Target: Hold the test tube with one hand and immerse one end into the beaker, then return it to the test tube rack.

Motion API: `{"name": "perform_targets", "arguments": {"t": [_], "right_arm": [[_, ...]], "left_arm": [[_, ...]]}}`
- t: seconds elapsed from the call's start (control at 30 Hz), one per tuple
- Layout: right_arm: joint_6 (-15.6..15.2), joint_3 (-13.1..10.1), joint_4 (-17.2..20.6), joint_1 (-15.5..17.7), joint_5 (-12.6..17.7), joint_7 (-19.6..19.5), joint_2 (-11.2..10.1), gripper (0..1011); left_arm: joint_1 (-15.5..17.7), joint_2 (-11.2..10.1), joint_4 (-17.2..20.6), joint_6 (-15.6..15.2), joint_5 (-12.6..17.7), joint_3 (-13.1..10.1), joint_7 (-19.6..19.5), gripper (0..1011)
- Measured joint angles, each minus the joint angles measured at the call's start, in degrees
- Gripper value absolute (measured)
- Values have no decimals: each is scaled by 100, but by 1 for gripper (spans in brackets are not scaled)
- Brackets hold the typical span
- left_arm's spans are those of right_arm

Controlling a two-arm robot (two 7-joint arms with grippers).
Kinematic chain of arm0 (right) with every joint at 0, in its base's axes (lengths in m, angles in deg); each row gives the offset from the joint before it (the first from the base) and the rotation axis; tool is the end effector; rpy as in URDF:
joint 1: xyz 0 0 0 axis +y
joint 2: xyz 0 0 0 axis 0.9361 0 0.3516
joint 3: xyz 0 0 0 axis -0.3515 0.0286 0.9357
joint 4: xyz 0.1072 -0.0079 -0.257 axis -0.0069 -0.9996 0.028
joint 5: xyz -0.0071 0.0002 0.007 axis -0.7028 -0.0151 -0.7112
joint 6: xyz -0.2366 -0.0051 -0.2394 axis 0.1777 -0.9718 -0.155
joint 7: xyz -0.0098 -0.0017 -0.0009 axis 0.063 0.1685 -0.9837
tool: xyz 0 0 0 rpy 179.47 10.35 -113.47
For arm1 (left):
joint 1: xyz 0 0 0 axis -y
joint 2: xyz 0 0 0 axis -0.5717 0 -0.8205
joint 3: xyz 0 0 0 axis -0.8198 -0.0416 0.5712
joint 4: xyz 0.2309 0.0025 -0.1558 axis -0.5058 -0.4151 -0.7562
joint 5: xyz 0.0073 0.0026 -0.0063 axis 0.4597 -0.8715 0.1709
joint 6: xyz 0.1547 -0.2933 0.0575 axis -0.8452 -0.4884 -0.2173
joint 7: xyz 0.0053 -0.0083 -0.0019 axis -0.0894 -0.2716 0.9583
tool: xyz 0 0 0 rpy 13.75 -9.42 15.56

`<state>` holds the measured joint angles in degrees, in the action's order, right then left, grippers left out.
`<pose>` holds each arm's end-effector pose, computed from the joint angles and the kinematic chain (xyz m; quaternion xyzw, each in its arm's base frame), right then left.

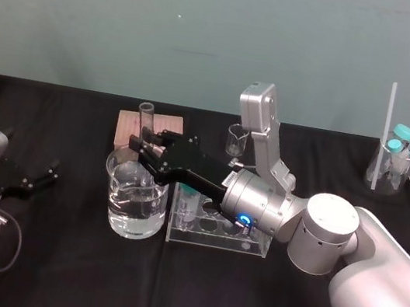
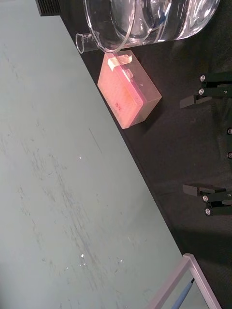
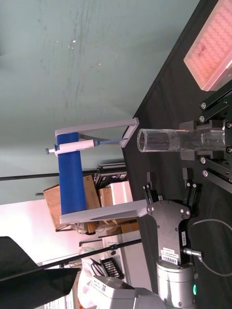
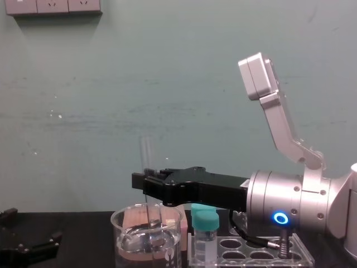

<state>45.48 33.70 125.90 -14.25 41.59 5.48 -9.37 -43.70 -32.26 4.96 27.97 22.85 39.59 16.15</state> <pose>0.4843 0.0809 -0.2485 0.0065 -0.0108 -0.2465 0.9691 0.3825 0.0688 -0.2982 0.1415 -0.1325 0.5799 0.7913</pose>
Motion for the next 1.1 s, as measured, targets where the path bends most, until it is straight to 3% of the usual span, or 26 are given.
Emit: {"name": "perform_targets", "arguments": {"t": [1.1], "right_arm": [[40, -7, -125, -89, -12, 24, 68, 226]], "left_arm": [[0, 0, 0, 0, 0, 0, 0, 1000]]}}
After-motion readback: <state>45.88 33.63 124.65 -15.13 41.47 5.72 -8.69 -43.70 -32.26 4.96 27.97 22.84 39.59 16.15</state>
